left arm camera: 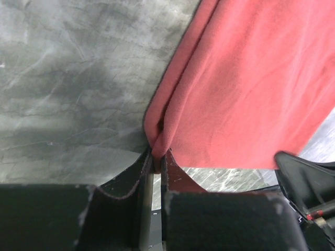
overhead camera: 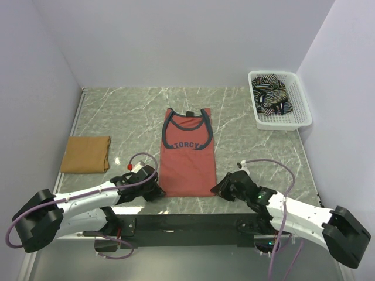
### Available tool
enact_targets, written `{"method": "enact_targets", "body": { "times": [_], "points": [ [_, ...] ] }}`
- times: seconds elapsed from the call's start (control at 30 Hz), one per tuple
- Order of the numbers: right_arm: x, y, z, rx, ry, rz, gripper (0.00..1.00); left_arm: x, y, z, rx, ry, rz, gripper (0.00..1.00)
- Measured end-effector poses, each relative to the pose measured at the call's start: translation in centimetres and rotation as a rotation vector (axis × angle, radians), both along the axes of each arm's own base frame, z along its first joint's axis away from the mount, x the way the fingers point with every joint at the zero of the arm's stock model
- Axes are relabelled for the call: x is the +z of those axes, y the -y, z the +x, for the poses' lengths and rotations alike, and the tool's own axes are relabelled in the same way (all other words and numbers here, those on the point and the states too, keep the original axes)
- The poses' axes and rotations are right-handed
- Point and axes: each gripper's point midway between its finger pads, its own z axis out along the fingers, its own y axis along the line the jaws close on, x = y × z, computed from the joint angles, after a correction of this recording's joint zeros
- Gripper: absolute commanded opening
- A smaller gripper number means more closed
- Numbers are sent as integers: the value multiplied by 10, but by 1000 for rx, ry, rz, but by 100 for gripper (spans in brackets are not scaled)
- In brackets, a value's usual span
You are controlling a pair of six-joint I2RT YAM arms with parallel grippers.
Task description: Fold and stack the tank tops
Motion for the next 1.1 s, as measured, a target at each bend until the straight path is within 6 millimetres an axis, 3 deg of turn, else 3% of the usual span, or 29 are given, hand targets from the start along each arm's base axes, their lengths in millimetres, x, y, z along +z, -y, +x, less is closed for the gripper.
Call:
{"method": "enact_targets", "body": {
  "times": [0.07, 0.1, 0.23, 0.33, 0.7, 0.8, 0.9, 1.0, 1.1],
  "points": [
    [-5, 0, -1, 3, -13, -13, 2, 0, 1, 0, -7, 5, -2, 1],
    [-6, 0, -1, 3, -15, -15, 0, 0, 1, 0, -14, 7, -1, 1],
    [-1, 1, -3, 12, 0, -15, 0, 1, 1, -4, -42, 20, 11, 1],
    [0, 7, -16, 54, 0, -41, 0, 6, 0, -15, -86, 26, 18, 1],
    [44, 5, -62, 218, 14, -72, 0, 62, 18, -57, -222, 100, 11, 1],
    [74, 6, -52, 192, 58, -94, 0, 80, 18, -47, -188, 146, 27, 1],
    [109, 4, -33, 153, 124, -114, 0, 107, 17, -25, -133, 221, 22, 0],
    [136, 2, -4, 109, 176, -147, 0, 136, 12, 13, -50, 295, 11, 0],
    [148, 7, 32, 54, 200, -195, 0, 160, 4, 57, 28, 366, 12, 0]
  ]
}}
